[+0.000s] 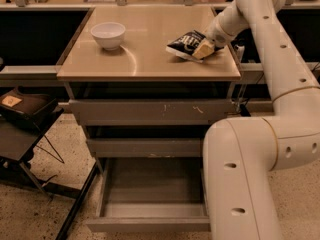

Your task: Place blue chip bag into bottom drawer

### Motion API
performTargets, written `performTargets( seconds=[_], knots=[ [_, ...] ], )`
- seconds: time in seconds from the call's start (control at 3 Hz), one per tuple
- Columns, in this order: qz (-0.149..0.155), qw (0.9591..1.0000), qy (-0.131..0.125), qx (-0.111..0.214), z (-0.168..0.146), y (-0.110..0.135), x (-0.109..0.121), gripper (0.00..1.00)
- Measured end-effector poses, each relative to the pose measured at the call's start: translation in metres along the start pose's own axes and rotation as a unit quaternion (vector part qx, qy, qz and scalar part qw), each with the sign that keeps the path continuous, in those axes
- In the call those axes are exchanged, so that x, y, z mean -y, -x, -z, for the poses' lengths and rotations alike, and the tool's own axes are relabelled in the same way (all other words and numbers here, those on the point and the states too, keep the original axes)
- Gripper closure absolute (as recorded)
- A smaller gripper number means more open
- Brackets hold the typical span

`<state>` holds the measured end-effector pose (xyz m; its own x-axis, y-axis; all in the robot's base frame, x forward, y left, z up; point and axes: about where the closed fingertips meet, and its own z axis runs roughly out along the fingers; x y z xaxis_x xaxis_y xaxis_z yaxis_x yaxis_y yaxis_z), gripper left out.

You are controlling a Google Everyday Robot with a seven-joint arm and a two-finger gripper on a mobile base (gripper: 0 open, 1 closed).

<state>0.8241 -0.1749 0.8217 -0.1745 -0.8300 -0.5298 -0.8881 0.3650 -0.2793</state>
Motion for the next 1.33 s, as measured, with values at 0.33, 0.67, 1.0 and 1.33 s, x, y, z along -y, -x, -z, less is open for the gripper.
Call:
performTargets(
  seconds=[0.33, 0.67, 1.0, 1.33],
  knots=[
    [0.000, 1.0000, 0.001, 0.000, 0.003, -0.001, 0.000, 1.00],
    [0.009, 0.9989, -0.006, 0.045, 0.059, -0.022, -0.004, 1.00],
    [0.029, 0.9970, -0.031, 0.064, 0.109, -0.045, -0.005, 1.00],
    [0.029, 0.9971, -0.030, 0.064, 0.109, -0.045, -0.005, 1.00]
  ],
)
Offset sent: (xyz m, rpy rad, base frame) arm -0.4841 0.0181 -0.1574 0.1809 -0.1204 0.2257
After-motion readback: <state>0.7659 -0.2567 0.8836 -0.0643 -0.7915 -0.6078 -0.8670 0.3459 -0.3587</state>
